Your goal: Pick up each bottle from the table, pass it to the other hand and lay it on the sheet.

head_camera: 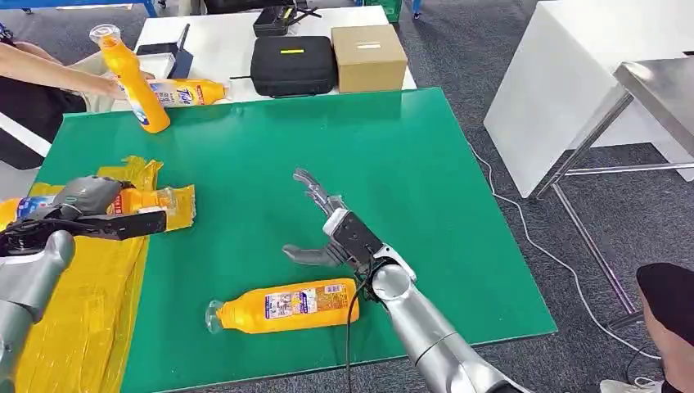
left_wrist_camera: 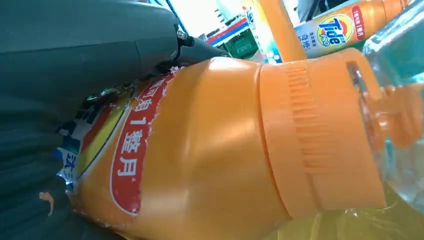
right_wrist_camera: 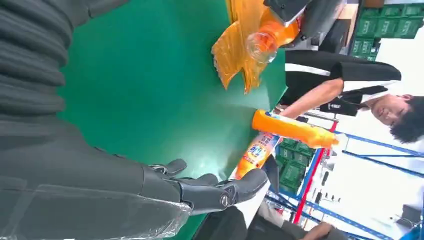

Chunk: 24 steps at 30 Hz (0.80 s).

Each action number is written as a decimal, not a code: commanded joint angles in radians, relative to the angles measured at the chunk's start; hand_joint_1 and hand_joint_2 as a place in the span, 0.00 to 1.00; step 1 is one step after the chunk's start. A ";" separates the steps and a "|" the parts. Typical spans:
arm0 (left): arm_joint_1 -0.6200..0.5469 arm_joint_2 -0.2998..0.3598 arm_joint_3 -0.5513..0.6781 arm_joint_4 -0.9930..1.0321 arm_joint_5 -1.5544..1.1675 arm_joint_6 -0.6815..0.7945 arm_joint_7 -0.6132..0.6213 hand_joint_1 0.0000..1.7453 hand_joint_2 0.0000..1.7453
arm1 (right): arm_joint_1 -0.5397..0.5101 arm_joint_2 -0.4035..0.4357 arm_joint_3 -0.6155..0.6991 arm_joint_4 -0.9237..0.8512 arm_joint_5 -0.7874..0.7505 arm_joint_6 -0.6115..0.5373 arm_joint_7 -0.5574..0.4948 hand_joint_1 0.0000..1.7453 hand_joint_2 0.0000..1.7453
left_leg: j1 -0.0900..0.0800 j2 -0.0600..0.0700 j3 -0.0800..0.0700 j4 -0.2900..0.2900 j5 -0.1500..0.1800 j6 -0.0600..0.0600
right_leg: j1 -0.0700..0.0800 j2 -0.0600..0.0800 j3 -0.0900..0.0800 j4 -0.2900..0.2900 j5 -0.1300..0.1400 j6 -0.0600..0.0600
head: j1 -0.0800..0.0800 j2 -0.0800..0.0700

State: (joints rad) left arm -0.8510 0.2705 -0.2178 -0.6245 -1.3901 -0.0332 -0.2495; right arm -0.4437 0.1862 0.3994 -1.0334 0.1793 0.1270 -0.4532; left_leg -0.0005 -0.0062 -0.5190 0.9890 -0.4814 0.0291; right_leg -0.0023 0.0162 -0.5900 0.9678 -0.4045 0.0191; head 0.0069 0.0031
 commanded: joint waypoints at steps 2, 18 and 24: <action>-0.066 0.000 0.000 0.083 -0.001 -0.005 -0.002 1.00 1.00 | -0.017 -0.020 -0.005 0.003 0.000 0.001 0.000 0.00 1.00 | 0.001 0.000 0.003 0.000 -0.001 -0.002 | 0.001 -0.002 0.003 0.000 -0.001 0.000 | 0.000 0.000; -0.055 -0.058 0.044 0.199 0.092 -0.071 -0.126 1.00 1.00 | 0.022 -0.024 -0.013 -0.195 0.034 -0.077 0.023 0.00 1.00 | 0.001 -0.002 0.001 0.000 0.000 -0.001 | 0.001 -0.003 0.002 -0.001 -0.001 0.000 | 0.000 0.000; -0.043 -0.081 0.021 0.252 0.096 -0.080 -0.103 1.00 1.00 | 0.025 -0.026 -0.010 -0.195 0.037 -0.082 0.030 0.00 1.00 | 0.000 -0.003 0.002 -0.001 0.000 -0.001 | 0.000 -0.004 0.003 -0.001 -0.001 0.000 | 0.000 0.000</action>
State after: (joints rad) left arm -0.8526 0.2475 -0.1995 -0.5153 -1.3000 -0.0935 -0.3639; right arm -0.4029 0.1862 0.3994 -1.2303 0.2129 0.0523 -0.4337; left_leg -0.0013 -0.0077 -0.5191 0.9890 -0.4814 0.0292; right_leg -0.0027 0.0158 -0.5899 0.9675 -0.4045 0.0191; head 0.0069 0.0030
